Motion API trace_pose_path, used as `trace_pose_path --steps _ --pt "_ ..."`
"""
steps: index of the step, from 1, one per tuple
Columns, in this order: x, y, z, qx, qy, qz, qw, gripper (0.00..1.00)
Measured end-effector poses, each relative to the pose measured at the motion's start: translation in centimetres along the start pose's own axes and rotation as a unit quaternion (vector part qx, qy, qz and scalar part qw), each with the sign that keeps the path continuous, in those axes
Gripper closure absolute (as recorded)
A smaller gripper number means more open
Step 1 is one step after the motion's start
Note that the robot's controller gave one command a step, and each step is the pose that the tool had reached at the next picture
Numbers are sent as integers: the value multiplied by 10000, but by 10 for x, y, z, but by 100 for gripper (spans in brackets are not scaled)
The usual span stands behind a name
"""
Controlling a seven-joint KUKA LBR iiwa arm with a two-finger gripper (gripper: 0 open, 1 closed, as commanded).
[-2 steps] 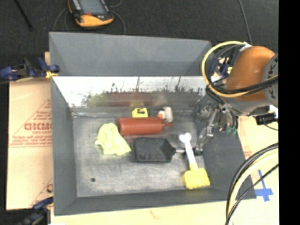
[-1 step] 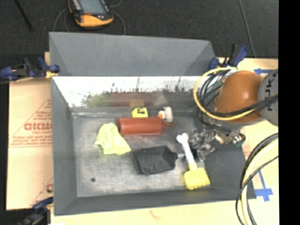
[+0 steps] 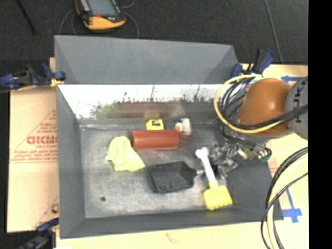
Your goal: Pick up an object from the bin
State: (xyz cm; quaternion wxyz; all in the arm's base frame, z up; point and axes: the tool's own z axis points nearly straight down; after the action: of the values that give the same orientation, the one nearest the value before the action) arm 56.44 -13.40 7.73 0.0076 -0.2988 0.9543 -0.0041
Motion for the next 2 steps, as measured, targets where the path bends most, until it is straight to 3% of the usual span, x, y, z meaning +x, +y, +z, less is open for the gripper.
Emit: trace_pose_path --steps 1,2 --pt "-64 120 -63 -59 45 -203 9998 0" --pt "-77 140 -75 -59 28 -269 9996 0"
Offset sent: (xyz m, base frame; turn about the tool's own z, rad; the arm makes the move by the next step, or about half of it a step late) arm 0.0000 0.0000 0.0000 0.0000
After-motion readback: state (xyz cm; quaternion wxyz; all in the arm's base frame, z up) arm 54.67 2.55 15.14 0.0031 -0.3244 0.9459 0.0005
